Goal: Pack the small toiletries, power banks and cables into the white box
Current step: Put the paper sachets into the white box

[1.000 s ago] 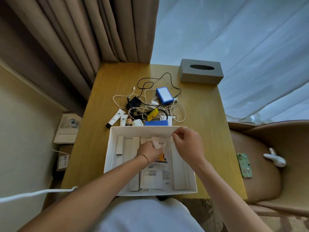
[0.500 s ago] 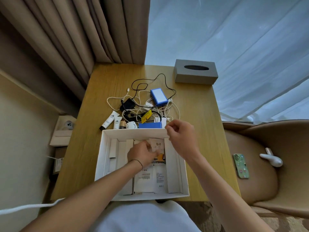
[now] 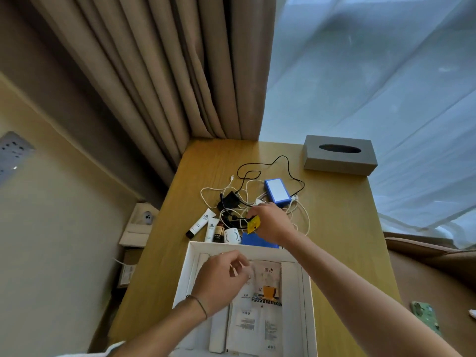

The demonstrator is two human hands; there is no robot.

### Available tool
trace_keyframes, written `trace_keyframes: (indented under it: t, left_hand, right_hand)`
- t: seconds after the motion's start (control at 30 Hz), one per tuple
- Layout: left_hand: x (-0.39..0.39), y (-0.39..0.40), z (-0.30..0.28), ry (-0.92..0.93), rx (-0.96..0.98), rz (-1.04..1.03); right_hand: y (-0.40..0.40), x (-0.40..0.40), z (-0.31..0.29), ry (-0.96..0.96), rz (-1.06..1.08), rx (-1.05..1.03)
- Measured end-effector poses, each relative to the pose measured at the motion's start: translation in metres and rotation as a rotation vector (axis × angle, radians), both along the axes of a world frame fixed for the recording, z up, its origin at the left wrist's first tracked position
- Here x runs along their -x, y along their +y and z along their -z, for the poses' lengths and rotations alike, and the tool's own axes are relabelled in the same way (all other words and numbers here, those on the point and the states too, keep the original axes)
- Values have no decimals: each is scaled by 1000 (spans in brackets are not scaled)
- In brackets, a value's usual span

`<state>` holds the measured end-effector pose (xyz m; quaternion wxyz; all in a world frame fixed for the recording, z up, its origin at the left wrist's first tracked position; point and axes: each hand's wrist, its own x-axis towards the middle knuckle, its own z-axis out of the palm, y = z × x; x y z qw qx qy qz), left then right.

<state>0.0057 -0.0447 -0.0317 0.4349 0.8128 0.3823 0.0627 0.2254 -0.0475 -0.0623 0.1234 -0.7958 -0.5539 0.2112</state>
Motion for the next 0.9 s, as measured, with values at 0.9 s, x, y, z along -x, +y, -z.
trace_keyframes:
  t: [0.9]
  left_hand:
    - [-67,134,24,413,-118,300]
  right_hand:
    - [-6,6,-23,499,537,-237]
